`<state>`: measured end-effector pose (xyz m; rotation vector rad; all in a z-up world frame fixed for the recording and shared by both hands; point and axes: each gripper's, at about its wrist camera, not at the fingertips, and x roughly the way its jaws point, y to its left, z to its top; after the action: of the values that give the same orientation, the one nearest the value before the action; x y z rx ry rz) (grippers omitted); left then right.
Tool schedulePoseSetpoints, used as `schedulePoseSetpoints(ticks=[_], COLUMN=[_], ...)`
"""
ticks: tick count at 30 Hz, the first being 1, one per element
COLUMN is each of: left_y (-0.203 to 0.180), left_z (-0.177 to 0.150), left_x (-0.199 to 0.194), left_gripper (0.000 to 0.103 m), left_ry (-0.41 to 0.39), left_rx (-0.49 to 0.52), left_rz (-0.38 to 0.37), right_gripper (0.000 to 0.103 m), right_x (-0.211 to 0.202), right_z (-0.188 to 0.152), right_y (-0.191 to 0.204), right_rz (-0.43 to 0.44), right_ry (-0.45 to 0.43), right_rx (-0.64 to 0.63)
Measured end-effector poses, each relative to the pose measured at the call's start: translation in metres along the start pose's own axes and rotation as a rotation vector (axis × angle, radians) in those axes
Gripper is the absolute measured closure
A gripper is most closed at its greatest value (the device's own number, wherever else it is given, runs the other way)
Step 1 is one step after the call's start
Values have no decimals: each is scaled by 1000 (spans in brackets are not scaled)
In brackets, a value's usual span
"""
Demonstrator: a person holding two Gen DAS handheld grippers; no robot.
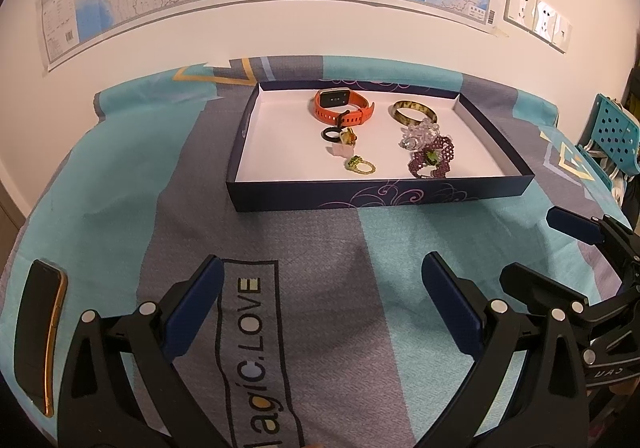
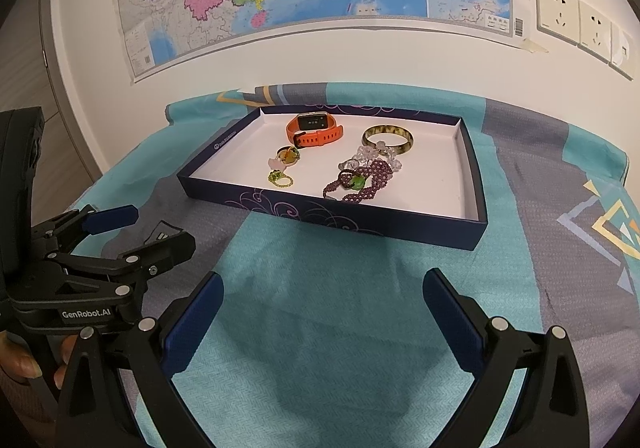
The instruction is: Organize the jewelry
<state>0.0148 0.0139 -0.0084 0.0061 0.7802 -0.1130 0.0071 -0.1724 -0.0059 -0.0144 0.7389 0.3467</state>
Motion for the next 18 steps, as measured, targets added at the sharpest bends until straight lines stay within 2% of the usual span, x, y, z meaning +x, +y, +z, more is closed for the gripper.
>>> schedulePoseSetpoints(ticks=[18], left_y=[-2], left_z=[1], left_x=[0], left_gripper=[6], left_ry=[3], left_rx=[4], left_rz=[-1], right_gripper=[6], right_x=[0], right_z=[0], right_y=[-1], right_rz=[-1], right_ry=[-1], right_rx=[3])
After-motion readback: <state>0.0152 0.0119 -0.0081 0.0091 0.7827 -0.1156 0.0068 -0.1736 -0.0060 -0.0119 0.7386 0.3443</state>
